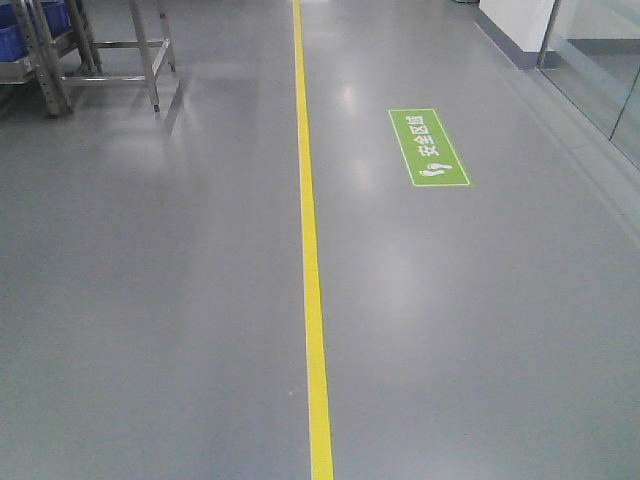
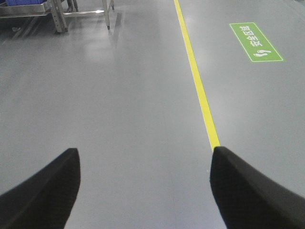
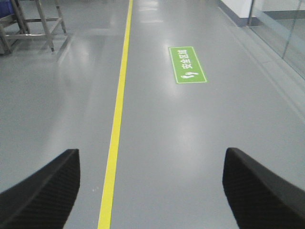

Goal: Move and align brake pads A on conveyor
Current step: 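Drive along the yellow line away from the conveyor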

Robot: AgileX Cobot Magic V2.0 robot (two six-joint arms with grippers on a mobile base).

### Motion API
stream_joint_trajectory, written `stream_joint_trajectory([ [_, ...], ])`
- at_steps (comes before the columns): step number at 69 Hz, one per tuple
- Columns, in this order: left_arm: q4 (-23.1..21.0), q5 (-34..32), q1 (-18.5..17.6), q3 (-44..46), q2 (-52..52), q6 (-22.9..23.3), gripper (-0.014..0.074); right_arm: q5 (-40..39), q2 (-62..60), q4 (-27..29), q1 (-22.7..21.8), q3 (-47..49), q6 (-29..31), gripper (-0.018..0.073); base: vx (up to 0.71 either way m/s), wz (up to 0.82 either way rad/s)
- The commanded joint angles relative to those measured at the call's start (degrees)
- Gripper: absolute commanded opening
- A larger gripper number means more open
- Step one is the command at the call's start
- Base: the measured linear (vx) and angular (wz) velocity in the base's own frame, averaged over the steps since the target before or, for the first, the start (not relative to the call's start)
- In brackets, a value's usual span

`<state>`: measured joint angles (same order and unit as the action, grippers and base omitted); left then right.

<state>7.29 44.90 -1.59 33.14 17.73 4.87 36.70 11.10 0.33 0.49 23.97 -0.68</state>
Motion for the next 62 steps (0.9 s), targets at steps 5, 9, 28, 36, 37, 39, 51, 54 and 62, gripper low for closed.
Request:
stream_joint_trajectory([
  [5, 0.13, -3.49, -0.06, 1.44, 0.64, 0.04, 0.0541, -4.17, 0.67, -0.33, 0.88, 1.46, 0.68, 0.0575, 0.61, -0.01],
  [9, 0.13, -3.49, -0.06, 1.44, 0.64, 0.04, 0.0541, -4.17, 0.67, -0.33, 0.88, 1.46, 0.68, 0.0575, 0.62, -0.05],
  [28, 0.13, -3.49, -0.06, 1.44, 0.64, 0.04, 0.0541, -4.09, 0.67, -0.33, 0.86, 1.46, 0.68, 0.0575, 0.63, -0.12],
  [36, 0.13, -3.49, -0.06, 1.44, 0.64, 0.04, 0.0541, -4.09, 0.67, -0.33, 0.86, 1.46, 0.68, 0.0575, 0.65, -0.14],
  [37, 0.13, -3.49, -0.06, 1.44, 0.64, 0.04, 0.0541, -4.09, 0.67, -0.33, 0.86, 1.46, 0.68, 0.0575, 0.65, -0.15],
  [39, 0.13, -3.49, -0.06, 1.44, 0.64, 0.04, 0.0541, -4.09, 0.67, -0.33, 0.86, 1.46, 0.68, 0.0575, 0.65, -0.14],
  [51, 0.13, -3.49, -0.06, 1.44, 0.64, 0.04, 0.0541, -4.09, 0.67, -0.33, 0.86, 1.46, 0.68, 0.0575, 0.67, -0.11],
  [54, 0.13, -3.49, -0.06, 1.44, 0.64, 0.04, 0.0541, -4.09, 0.67, -0.33, 0.86, 1.46, 0.68, 0.0575, 0.69, -0.07],
  [62, 0.13, -3.49, -0.06, 1.44, 0.64, 0.04, 0.0541, -4.09, 0.67, -0.33, 0.86, 1.46, 0.68, 0.0575, 0.72, -0.04],
])
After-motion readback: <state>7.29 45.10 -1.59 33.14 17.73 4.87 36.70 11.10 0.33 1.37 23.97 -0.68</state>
